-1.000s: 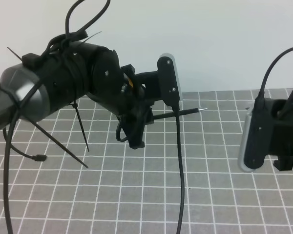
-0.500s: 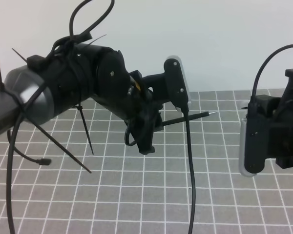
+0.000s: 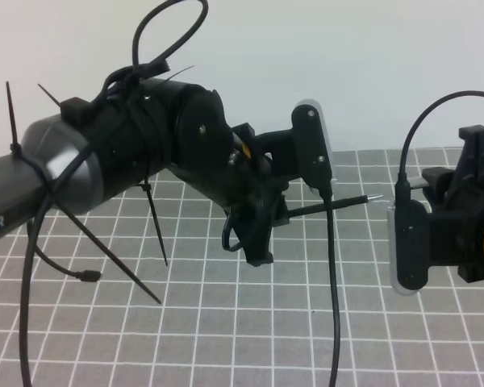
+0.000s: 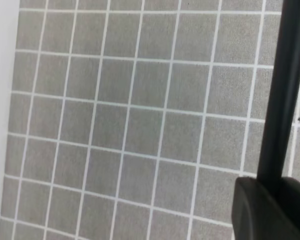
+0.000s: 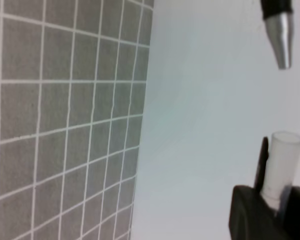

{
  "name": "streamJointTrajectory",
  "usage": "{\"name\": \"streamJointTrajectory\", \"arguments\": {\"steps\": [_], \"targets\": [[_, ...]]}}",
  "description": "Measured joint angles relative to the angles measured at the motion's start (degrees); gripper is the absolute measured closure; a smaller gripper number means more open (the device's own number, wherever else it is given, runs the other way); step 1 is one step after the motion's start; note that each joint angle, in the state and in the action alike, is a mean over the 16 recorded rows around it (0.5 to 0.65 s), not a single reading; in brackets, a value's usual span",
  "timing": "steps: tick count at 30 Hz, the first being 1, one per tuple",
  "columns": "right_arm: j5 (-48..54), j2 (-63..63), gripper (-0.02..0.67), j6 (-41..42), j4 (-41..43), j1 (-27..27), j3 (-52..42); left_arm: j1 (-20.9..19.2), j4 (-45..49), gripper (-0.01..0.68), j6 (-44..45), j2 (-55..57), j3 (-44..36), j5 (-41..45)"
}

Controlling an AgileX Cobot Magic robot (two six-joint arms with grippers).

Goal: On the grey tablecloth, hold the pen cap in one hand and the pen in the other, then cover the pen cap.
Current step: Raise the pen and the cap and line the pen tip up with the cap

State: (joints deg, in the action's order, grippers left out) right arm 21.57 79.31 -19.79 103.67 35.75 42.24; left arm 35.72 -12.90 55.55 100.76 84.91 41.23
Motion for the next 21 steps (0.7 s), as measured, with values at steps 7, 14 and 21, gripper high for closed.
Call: {"name": "streamJointTrajectory", "arguments": {"steps": [7, 14, 21], "targets": [[-0.18, 0.33, 0.652, -0.72, 0.00, 0.00, 0.00, 0.98, -0.01, 0.630, -0.23, 0.00, 0.00, -0.55], [-1.05, 0.33, 0.652, -1.33, 0.00, 0.00, 0.00, 1.19, -0.20, 0.630, -0.73, 0.00, 0.00, -1.23], [0.19, 0.33, 0.653, -4.21, -0.11, 0.00, 0.17, 1.19, 0.11, 0.630, -0.85, 0.00, 0.00, -1.59]]}}
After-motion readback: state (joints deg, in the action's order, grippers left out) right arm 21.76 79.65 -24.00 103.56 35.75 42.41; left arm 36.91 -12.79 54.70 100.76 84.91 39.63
